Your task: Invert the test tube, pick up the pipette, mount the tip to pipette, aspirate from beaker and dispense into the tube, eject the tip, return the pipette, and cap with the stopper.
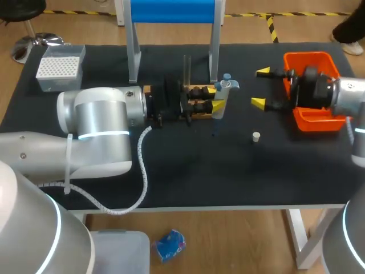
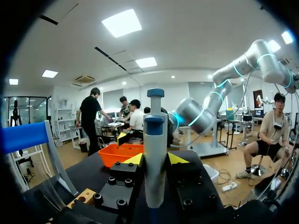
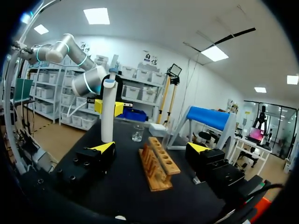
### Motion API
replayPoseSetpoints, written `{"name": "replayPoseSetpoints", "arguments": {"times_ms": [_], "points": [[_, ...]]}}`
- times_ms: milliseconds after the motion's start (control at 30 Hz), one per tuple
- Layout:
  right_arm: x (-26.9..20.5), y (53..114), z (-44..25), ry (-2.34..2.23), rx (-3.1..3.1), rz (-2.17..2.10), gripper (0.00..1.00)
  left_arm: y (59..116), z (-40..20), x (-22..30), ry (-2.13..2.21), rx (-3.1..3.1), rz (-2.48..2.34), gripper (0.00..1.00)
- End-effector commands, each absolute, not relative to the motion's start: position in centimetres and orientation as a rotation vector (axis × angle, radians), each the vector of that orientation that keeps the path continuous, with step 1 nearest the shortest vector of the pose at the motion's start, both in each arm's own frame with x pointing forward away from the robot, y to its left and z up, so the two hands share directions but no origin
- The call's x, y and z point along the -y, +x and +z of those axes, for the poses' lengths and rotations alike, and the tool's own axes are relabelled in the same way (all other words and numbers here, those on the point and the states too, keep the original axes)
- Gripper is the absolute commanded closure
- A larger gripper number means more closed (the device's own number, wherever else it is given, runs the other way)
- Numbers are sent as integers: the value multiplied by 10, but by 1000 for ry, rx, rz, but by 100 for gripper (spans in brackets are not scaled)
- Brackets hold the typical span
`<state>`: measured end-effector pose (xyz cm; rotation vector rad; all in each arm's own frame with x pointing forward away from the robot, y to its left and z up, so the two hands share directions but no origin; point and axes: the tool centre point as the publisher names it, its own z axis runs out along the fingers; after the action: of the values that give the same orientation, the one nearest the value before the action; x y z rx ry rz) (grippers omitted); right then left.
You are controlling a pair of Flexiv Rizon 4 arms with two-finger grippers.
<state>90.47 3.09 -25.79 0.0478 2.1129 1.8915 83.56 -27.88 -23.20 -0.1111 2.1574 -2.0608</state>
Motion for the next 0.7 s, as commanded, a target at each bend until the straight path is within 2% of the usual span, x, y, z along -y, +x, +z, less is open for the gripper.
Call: {"name": "replayPoseSetpoints", "arguments": {"times_ms": [33, 567, 700], "points": [[-27, 905, -251, 46, -2139, 1876, 0, 834, -232, 281, -119, -2152, -2054, 100], [-27, 905, -251, 46, -2139, 1876, 0, 834, -232, 281, -119, -2152, -2054, 100], [-27, 905, -251, 46, -2139, 1876, 0, 843, -226, 257, -207, -2116, -2019, 100]]}}
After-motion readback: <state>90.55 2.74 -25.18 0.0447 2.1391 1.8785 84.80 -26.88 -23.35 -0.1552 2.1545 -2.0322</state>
